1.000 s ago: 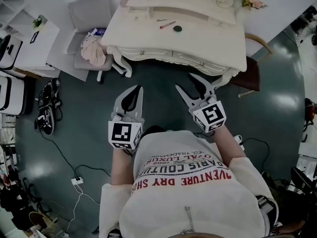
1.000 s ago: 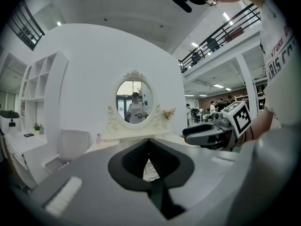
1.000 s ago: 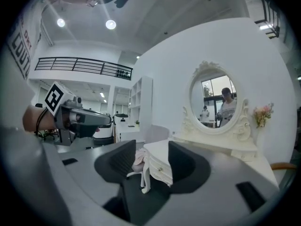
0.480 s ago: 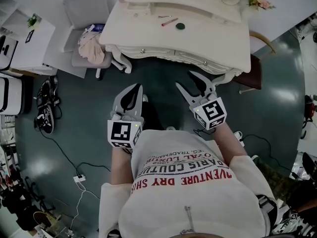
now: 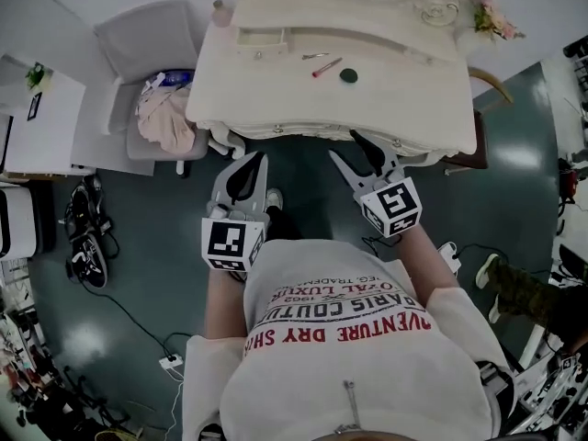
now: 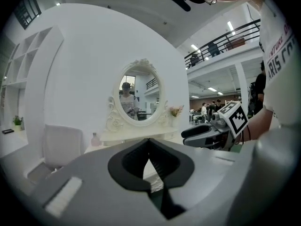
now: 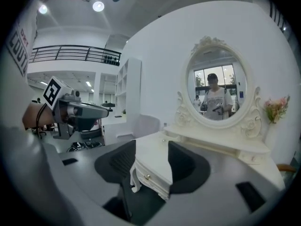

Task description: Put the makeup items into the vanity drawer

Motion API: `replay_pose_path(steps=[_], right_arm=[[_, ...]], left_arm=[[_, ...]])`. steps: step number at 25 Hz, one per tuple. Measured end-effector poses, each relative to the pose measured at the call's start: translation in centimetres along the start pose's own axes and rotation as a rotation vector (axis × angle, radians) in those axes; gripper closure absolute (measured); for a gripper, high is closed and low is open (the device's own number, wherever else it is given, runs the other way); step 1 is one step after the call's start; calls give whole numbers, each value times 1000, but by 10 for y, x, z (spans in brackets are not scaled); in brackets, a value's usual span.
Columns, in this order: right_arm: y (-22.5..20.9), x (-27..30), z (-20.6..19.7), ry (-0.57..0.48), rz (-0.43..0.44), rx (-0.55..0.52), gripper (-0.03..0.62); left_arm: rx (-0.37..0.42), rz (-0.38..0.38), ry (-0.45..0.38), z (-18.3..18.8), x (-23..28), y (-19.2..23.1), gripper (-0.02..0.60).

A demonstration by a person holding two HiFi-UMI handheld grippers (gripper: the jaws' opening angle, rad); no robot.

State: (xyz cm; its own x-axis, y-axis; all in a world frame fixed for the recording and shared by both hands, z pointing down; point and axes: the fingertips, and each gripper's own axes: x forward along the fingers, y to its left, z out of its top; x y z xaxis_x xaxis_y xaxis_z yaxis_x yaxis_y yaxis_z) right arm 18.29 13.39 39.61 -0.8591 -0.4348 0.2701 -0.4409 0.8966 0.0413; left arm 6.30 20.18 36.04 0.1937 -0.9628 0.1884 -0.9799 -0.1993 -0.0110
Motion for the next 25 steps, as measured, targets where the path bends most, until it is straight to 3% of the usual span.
replay_pose_path(steps=[6, 11, 17, 25], right_arm=[[-24, 80, 31, 24, -121, 17, 408], [-52, 124, 39, 57, -223, 43, 408], [-85, 146, 10, 143, -281, 96, 408], [-170, 153, -26, 239, -327, 202, 408]], left_arm=[[22, -94, -1, 17, 43, 91, 571], [31, -154, 18, 17, 78, 142, 571], [2, -213, 64, 4, 121, 157, 571], [24, -282, 77, 13, 205, 141, 571]])
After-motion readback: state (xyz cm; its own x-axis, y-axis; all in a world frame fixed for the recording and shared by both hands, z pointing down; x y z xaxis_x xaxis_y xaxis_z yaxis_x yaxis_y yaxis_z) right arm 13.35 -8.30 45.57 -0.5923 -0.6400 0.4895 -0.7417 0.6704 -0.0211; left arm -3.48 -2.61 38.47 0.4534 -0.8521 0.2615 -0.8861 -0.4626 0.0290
